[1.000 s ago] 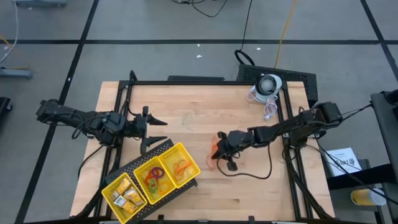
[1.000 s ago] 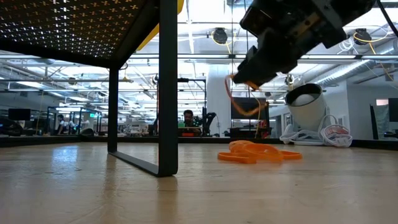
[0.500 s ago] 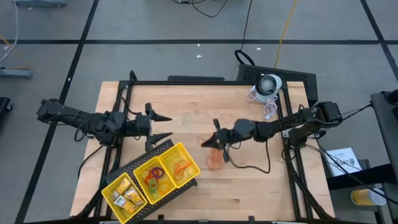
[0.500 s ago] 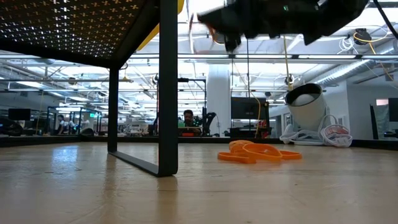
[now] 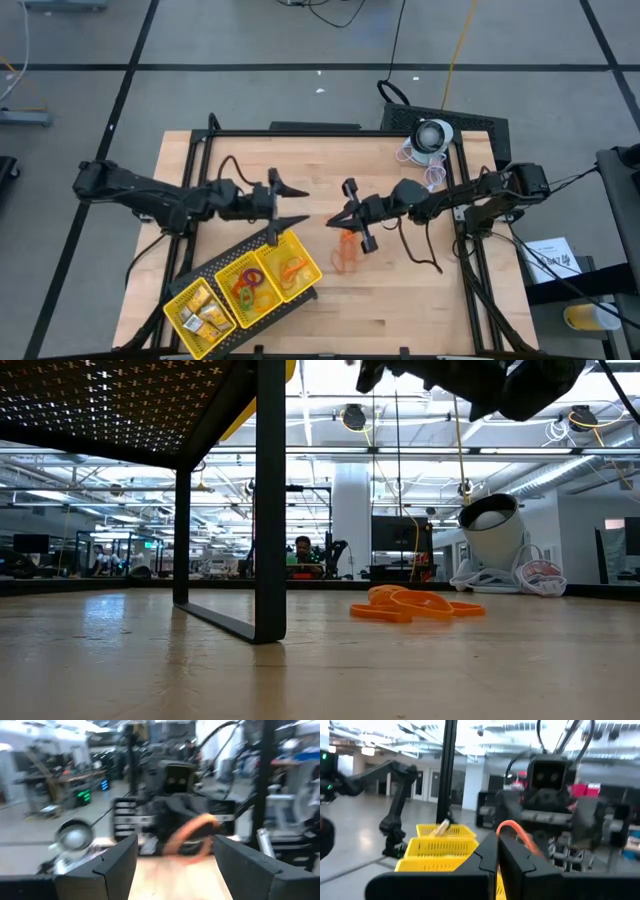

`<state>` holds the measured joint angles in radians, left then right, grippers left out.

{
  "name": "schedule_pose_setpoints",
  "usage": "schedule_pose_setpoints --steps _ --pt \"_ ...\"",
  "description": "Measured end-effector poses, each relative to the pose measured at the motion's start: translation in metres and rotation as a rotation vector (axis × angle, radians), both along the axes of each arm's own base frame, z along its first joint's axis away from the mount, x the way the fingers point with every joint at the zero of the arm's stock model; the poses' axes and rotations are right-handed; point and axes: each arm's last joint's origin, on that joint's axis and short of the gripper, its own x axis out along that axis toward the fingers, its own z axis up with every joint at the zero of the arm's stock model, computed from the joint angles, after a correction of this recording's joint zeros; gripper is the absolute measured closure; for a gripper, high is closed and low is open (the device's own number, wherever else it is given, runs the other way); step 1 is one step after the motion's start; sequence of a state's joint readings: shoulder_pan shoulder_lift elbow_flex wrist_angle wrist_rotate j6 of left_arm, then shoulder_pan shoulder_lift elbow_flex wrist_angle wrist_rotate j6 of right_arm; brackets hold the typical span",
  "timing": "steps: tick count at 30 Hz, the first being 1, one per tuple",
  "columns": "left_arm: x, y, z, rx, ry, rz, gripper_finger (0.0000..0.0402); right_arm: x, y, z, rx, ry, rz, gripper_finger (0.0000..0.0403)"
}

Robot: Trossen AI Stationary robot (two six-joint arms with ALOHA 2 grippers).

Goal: Pick & Place Office Desk Supplies
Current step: Put the orange rubber band into the right yellow bin on the shelf

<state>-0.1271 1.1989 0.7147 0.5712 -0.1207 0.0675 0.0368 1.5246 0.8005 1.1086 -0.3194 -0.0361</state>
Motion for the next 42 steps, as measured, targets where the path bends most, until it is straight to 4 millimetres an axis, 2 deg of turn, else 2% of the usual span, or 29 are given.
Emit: schedule_pose_setpoints --steps 4,11,14,26,29,37,42 --pt "0.013 0.003 -0.007 -0.018 -0.036 -0.051 0.0133 -0.001 -0.002 0.005 0.0 -0.052 -0.006 0.0401" --pt "0.033 0.009 -0.01 -0.038 -0.018 -0.03 0.0133 0.006 -0.003 0.018 0.0 -0.099 -0.014 0.0402" --pt "0.039 0.01 -0.009 -0.034 -0.016 -0.027 0.0133 0.011 -0.003 0.016 -0.003 -0.076 -0.013 0.0401" --pt "0.041 0.008 -0.01 -0.038 -0.01 -0.095 0.0142 0.011 -0.003 0.016 -0.004 -0.071 -0.015 0.0402" --pt "0.041 0.007 -0.01 -0.037 -0.009 -0.095 0.0174 0.011 -0.003 0.016 -0.003 -0.064 -0.015 0.0402" --pt "0.04 0.009 -0.009 -0.013 -0.028 -0.044 0.0306 0.012 -0.003 0.015 0.0 -0.047 -0.014 0.0402" --pt "0.04 0.014 -0.007 -0.018 -0.038 0.01 0.0367 0.013 -0.002 0.011 0.012 -0.007 -0.006 0.0402"
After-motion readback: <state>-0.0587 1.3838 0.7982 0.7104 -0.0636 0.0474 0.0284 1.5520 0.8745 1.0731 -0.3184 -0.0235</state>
